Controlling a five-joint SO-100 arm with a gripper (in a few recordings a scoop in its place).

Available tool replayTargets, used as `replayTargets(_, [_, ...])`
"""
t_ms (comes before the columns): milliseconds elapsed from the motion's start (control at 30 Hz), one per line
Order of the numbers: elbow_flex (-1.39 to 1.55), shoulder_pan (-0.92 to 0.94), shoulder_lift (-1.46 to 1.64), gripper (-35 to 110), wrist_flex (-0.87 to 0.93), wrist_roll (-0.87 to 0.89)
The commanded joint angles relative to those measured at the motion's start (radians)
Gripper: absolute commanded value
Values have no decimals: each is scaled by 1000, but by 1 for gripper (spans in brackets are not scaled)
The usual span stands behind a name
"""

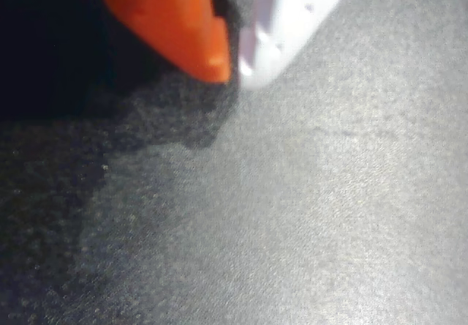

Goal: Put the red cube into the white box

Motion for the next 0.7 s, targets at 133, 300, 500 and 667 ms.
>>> replayTargets(133, [0, -3, 3, 0, 5, 9])
replayTargets(300, [0, -3, 3, 0, 5, 9])
replayTargets(500, [0, -3, 3, 1, 5, 9])
replayTargets(667, [-6, -9, 3, 8, -2, 11])
